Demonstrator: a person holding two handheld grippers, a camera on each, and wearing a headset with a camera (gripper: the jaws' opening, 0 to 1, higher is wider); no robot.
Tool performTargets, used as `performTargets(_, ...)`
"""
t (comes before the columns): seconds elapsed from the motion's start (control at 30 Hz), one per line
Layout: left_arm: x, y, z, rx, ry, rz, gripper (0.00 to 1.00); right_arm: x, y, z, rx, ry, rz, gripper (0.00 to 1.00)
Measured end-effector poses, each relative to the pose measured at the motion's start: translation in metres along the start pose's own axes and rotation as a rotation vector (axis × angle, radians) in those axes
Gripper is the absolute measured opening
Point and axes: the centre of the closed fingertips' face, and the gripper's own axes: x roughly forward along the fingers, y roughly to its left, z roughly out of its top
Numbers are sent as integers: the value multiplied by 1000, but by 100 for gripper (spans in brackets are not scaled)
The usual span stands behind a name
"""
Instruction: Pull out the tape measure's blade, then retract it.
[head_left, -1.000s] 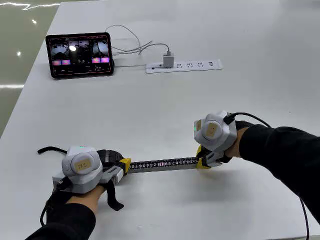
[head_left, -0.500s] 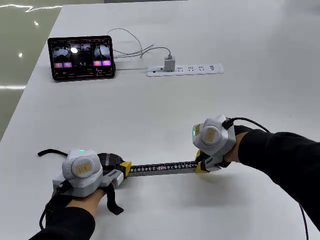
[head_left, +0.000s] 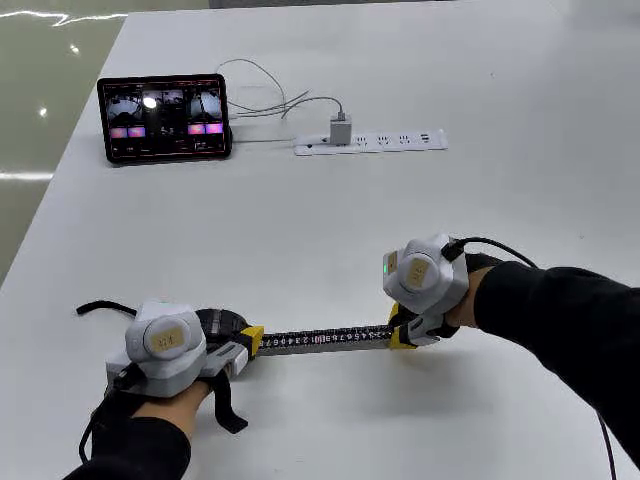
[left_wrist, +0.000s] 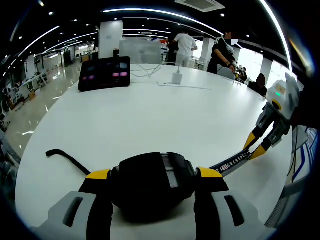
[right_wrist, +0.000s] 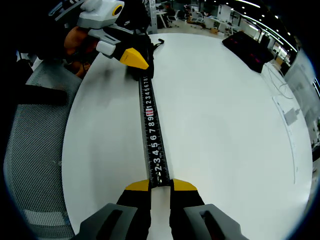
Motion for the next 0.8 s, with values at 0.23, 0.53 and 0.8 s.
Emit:
performTargets(0.23, 0, 0, 0, 0, -3, 1, 61, 1, 0, 2, 5, -3, -2, 9)
performTargets(0.53, 0, 0, 0, 0, -2, 1, 61, 2, 1, 4, 6, -5, -3, 9)
performTargets(0.8, 0, 0, 0, 1, -1, 0, 61, 2, 1, 6, 7, -11, -3, 9)
